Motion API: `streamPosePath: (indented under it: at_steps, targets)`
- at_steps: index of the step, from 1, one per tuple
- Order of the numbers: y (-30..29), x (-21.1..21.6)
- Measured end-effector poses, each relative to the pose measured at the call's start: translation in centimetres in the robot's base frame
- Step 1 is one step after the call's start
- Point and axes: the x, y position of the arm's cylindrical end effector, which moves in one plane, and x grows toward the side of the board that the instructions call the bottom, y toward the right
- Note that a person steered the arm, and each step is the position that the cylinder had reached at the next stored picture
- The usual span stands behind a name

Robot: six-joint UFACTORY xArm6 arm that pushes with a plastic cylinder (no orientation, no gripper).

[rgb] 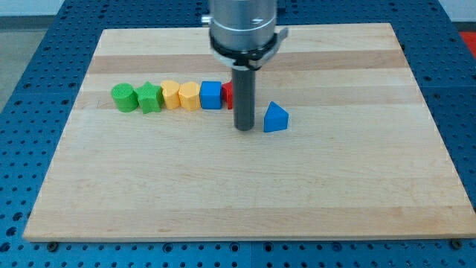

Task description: Push the red star closer to the red circle

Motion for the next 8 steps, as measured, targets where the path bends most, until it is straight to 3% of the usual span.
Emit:
streamPosePath:
  at_steps: [8]
  targets:
    - [-0.3, -15.6]
